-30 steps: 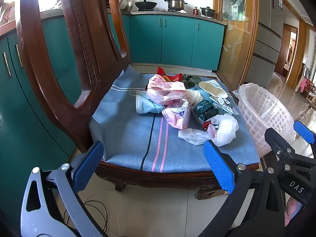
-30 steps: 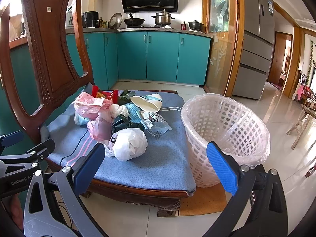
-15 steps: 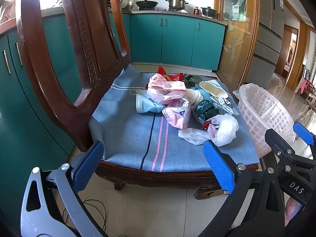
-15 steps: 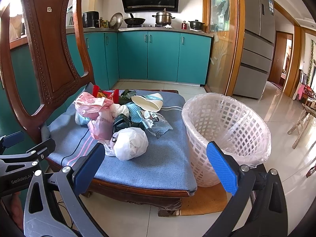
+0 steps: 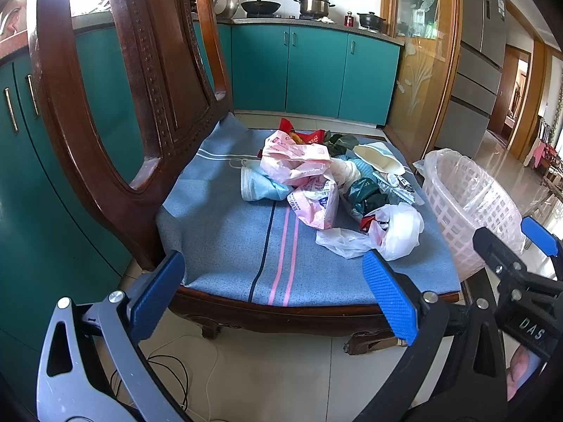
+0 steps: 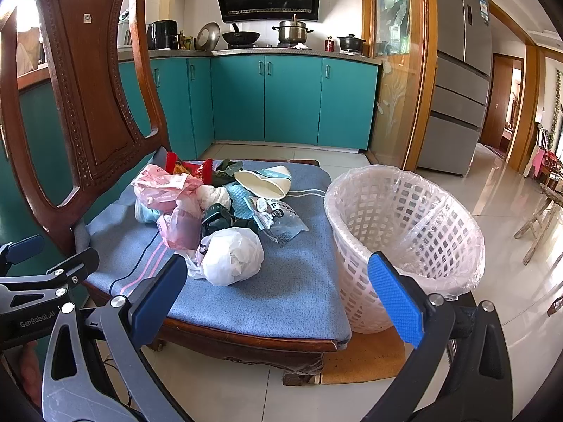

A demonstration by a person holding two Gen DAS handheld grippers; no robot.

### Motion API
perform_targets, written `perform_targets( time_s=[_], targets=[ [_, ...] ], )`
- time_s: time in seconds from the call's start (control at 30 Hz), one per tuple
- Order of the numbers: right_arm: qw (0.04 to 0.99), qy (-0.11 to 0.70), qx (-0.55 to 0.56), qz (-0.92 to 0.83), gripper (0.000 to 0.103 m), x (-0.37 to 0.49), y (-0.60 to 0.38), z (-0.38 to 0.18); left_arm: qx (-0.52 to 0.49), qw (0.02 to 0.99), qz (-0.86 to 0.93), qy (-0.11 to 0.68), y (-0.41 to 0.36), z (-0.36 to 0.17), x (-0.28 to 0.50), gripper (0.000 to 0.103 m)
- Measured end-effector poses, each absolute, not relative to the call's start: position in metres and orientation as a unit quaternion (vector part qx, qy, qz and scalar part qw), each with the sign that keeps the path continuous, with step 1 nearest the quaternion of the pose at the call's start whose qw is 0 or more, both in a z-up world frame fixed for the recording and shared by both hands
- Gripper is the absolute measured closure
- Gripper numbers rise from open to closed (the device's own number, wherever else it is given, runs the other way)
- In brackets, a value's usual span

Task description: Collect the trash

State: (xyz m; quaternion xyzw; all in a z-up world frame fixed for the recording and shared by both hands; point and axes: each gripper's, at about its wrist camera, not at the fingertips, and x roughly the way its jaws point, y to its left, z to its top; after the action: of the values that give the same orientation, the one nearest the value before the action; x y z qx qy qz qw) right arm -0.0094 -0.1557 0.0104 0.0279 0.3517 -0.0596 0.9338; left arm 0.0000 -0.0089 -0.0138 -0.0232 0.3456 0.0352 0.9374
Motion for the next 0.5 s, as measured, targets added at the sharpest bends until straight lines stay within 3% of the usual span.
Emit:
perform_targets(
  time_s=[0.5],
  targets=[
    [0.927,0.375,-0.016,-0.017,0.002,0.034,-0.182,0.015,-0.041,0.930,0.032,0.365,-0.002,-0.017,0.036,0.002]
  ],
)
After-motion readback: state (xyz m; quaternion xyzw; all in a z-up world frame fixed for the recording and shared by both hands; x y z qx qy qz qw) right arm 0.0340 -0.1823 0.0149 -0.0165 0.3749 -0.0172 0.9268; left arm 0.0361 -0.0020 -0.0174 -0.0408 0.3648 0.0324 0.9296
